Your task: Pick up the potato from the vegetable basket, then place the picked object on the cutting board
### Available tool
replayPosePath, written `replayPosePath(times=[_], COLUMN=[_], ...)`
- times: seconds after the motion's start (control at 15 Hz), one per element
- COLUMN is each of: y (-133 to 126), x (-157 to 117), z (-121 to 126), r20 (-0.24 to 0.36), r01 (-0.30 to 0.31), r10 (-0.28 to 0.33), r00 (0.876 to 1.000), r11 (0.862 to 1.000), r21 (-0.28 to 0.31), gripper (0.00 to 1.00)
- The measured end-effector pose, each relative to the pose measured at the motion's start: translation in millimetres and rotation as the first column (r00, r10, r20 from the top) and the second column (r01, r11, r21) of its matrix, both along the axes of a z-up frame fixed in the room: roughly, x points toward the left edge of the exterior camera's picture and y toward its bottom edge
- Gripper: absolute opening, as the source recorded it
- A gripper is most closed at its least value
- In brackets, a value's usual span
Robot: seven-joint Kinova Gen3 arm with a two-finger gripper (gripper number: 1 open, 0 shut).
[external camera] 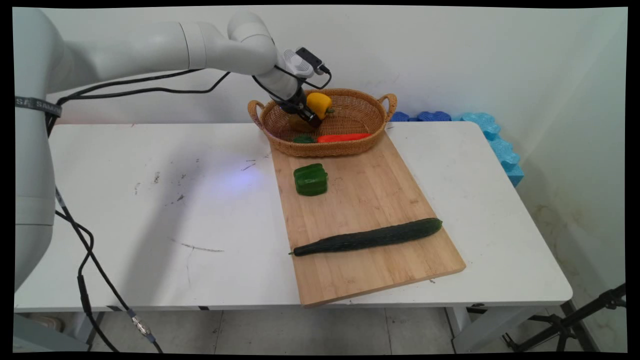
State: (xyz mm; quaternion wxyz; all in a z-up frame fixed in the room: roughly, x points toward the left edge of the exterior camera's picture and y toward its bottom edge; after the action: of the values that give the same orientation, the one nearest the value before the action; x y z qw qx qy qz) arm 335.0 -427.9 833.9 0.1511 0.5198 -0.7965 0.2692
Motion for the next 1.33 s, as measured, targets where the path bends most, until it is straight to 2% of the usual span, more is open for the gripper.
replayPosePath(times=[0.53,0.6,0.93,1.07,1.33], y=[-1.5,-1.8,0.2,0.6,4.1], x=[4.7,4.0,3.2,0.8,-10.6], z=[-17.1,-18.5,-20.1,-16.7,9.5], r20=[-0.068,-0.073,-0.085,-0.088,-0.081], r01=[-0.129,-0.137,-0.141,-0.126,-0.062], r10=[0.129,0.136,0.14,0.126,0.059], r00=[0.989,0.988,0.986,0.988,0.995], r11=[0.992,0.991,0.99,0.992,0.997], r21=[-0.001,0.0,0.003,-0.002,-0.038], gripper=[1.0,0.0,0.0,0.0,0.0])
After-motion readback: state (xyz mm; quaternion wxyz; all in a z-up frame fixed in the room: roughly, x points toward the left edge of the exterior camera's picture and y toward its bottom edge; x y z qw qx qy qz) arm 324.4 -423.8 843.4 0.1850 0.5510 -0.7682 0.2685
